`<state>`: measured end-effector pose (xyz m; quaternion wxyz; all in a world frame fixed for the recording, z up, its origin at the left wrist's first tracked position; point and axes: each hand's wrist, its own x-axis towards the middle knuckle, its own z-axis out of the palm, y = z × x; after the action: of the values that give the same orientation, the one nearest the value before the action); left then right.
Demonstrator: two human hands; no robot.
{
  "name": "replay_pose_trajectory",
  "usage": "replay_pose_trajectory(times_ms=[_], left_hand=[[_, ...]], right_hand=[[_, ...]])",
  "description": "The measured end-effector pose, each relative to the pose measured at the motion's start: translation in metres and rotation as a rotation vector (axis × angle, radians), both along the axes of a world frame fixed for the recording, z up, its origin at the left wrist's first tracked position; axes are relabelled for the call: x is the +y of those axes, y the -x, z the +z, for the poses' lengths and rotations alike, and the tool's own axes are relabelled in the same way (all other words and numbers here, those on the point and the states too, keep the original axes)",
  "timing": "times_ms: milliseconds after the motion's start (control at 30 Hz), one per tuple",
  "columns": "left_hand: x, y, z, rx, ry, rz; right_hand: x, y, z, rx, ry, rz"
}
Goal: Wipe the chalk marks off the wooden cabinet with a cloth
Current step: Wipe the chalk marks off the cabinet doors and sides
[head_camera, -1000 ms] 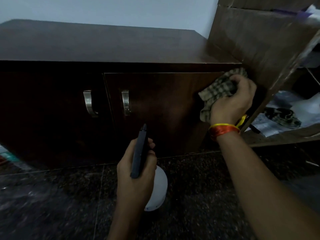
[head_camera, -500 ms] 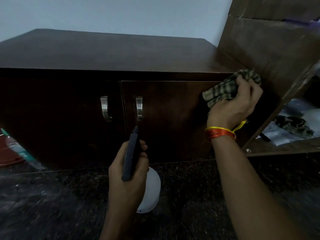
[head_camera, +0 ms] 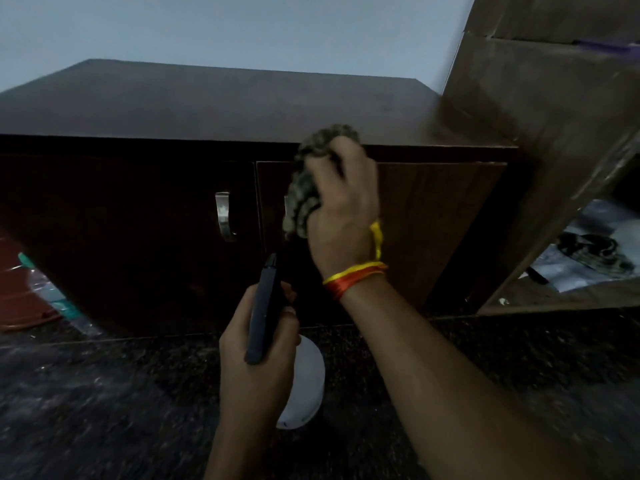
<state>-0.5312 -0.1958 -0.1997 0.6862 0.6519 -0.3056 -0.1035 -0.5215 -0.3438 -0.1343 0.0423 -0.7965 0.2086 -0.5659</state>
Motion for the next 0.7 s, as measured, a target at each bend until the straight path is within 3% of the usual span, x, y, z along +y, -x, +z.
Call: replay_pose_trajectory(times_ms=[233,700], left_hand=[[0.008,-0.010,-0.001,-0.041,-0.044,0.029],[-0.018,0.000,0.020,0.024,0.070,-0.001]], right_hand=[[0.005,-0.005,0.009,0.140,0.126,0.077],[-0.051,0.062,0.003,-0.195,-0.205,-0.214]])
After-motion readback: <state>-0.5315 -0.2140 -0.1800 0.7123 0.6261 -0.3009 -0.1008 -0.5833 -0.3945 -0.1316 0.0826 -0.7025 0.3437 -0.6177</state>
